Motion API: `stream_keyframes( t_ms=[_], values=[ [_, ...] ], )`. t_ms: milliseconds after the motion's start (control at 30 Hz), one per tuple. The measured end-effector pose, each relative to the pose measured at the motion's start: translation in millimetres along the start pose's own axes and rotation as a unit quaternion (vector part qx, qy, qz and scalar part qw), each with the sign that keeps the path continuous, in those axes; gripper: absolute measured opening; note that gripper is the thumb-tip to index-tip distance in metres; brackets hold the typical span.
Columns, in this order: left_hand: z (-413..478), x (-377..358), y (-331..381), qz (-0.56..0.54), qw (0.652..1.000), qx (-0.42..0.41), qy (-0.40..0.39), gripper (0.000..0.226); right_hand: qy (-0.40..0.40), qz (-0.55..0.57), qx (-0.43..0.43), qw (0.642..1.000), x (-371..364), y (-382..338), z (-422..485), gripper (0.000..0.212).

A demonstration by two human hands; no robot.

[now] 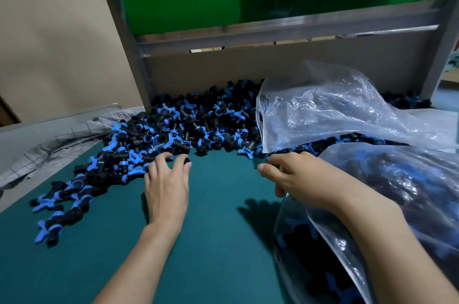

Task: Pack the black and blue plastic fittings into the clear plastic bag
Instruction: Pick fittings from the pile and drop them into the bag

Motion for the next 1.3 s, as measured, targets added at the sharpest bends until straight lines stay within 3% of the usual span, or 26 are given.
stream_keyframes(
  t_ms=[67,133,233,300,400,467,700,833,1067,1300],
  values=[
    [-8.6,20.7,15.3,-0.088,0.995,-0.008,0.050,0.026,-0.017,-0.010,0.001,1.000,-4.8,1.2,-0.4,0.036],
    [-21.7,31.0,21.6,-0.219,0.972,0.055,0.058,0.029,-0.030,-0.034,-0.003,0.999,-8.3,4.1,-0.6,0.035],
    [-41.7,39.5,33.6,-0.420,0.886,0.185,0.061,0.021,-0.044,-0.050,-0.004,0.998,-11.9,5.2,-1.3,0.040],
    [-52.8,42.1,46.8,-0.494,0.835,0.237,0.059,0.019,-0.042,-0.049,0.003,0.998,-11.9,3.2,-0.2,0.048],
    [-65.8,37.1,65.2,-0.542,0.795,0.271,0.024,0.023,-0.037,-0.051,0.023,0.998,-11.8,0.2,1.2,0.035],
    [-69.7,32.9,68.1,-0.548,0.789,0.279,0.007,0.024,-0.036,-0.045,0.028,0.998,-10.2,-1.9,0.4,0.028],
    [-66.0,17.3,48.2,-0.546,0.774,0.321,0.000,0.024,-0.062,0.028,0.027,0.997,-13.5,-10.4,-3.6,0.032],
    [-66.4,12.6,55.6,-0.582,0.746,0.323,-0.034,0.025,-0.052,-0.013,0.044,0.998,-11.4,-11.7,-3.5,0.024],
    [-65.4,24.2,68.1,-0.543,0.801,0.244,-0.062,0.025,-0.026,-0.039,0.022,0.999,-5.8,-2.1,-2.5,0.013],
    [-66.2,22.8,67.4,-0.541,0.801,0.250,-0.067,0.025,-0.026,-0.031,0.022,0.999,-4.5,-4.0,-2.8,0.013]
  ],
)
Point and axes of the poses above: each hand's wrist, its own z-axis towards the middle knuckle, its own x-axis out of the back of the hand, y = z × x, the point moved 10 cm from there along z, towards the middle knuckle, and after that the axes turned 8 degrees about y, right-handed, at the moved point
